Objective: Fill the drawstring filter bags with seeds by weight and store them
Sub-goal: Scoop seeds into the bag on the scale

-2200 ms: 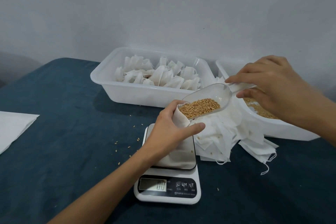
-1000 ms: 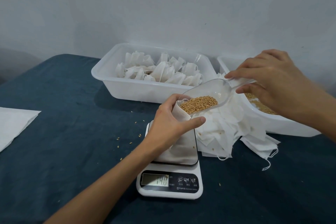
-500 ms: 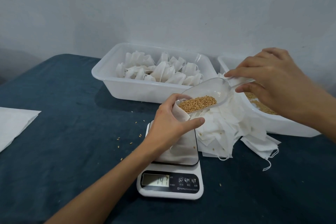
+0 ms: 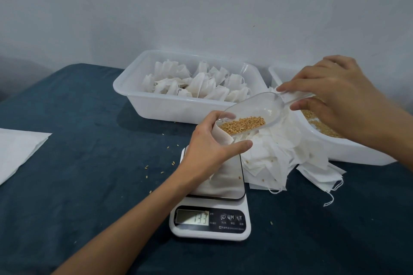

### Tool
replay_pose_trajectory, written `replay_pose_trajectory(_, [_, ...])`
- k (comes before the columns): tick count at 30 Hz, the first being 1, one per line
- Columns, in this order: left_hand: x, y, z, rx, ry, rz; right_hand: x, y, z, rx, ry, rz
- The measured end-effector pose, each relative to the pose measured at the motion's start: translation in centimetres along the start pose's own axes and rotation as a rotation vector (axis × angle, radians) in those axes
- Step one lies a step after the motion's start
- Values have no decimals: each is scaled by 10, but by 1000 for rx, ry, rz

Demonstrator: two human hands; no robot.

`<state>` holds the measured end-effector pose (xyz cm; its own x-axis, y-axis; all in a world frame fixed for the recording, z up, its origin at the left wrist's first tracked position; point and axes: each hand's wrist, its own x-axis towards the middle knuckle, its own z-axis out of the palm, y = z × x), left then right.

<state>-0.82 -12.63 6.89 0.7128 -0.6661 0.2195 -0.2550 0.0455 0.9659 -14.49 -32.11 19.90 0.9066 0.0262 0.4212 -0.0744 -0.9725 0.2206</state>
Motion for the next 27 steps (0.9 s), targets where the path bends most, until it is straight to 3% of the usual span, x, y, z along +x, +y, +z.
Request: replay_pose_trajectory(27, [3,-6,-1,-6,9,26,0,2,4,3,8,19])
